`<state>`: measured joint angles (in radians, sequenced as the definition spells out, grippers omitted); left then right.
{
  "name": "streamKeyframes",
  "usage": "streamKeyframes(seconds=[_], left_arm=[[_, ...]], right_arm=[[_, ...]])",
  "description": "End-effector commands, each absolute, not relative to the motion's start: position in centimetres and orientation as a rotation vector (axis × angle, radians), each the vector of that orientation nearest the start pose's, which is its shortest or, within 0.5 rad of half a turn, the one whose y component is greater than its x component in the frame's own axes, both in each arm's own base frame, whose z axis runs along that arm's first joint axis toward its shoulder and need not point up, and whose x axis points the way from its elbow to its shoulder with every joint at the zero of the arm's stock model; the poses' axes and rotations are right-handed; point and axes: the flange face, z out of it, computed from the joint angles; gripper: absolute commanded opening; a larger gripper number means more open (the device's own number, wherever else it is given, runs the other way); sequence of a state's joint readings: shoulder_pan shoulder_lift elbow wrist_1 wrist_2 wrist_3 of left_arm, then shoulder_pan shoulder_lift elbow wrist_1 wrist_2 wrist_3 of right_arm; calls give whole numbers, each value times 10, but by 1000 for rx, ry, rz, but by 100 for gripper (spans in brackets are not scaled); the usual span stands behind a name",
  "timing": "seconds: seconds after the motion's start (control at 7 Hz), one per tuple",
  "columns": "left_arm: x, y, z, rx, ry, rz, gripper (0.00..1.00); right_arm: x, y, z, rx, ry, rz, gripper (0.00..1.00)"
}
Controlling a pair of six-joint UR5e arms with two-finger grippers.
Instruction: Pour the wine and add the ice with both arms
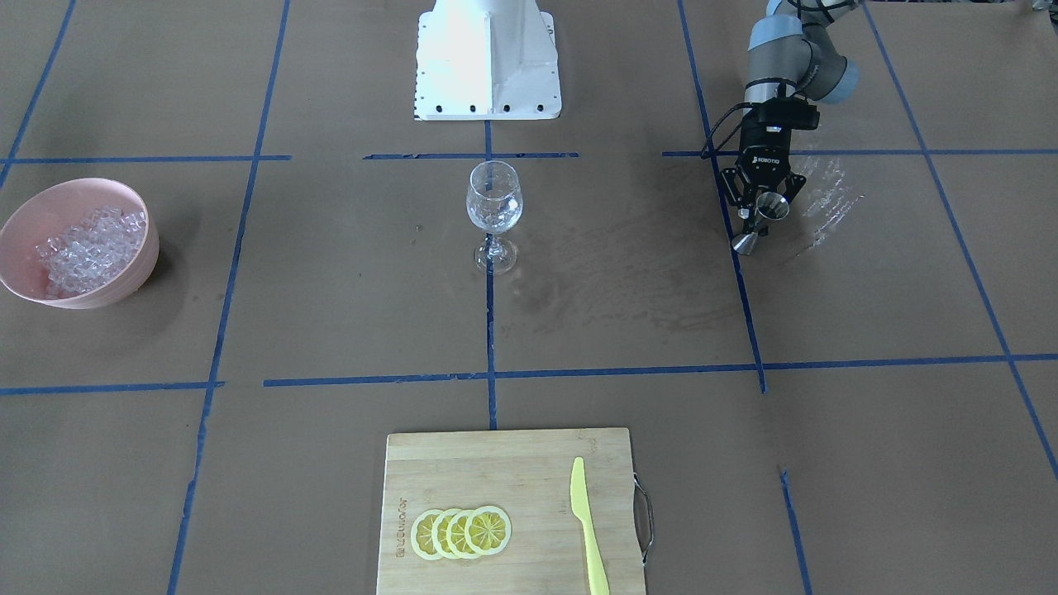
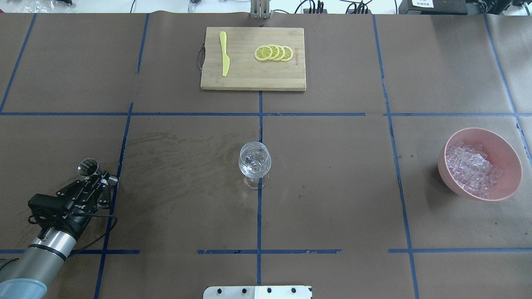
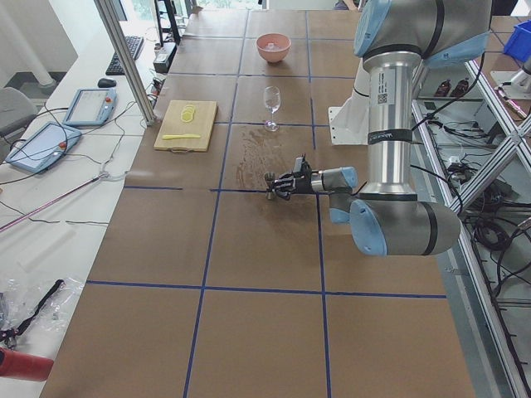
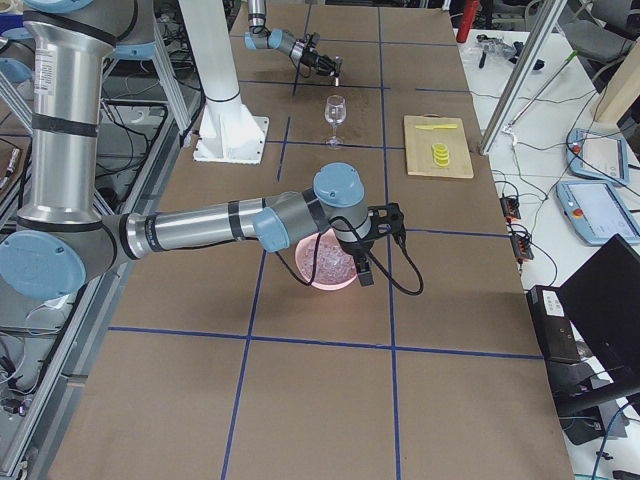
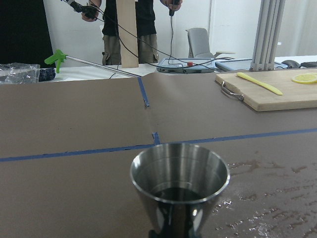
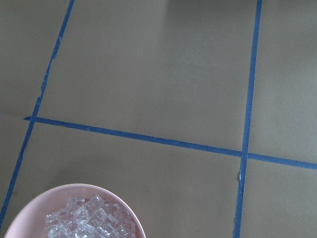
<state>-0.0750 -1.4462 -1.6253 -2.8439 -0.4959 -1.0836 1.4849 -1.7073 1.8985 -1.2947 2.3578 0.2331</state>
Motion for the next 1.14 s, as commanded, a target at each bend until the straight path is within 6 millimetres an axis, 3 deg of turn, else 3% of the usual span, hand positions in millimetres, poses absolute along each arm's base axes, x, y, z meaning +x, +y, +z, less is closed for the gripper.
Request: streamKeyframes(seconds=[0.0, 0.29, 0.43, 0.57, 0.71, 1.0], left_arm=[[386, -251, 523, 1246, 812, -272, 0], [371, -249, 510, 1320, 872, -263, 0], [378, -250, 505, 1338, 853, -238, 0], [386, -254, 479, 1395, 819, -185, 0], [389, -254, 468, 1417, 809, -158, 0], [392, -253, 456, 1406, 867, -126, 0]], right_arm=[[24, -452, 527, 315, -832, -47, 100], [24, -453, 525, 317, -832, -48, 100], [24, -453, 525, 317, -832, -46, 100], [24, -453, 525, 318, -832, -47, 100], [24, -454, 525, 318, -832, -47, 100], [24, -455, 524, 320, -832, -48, 100]])
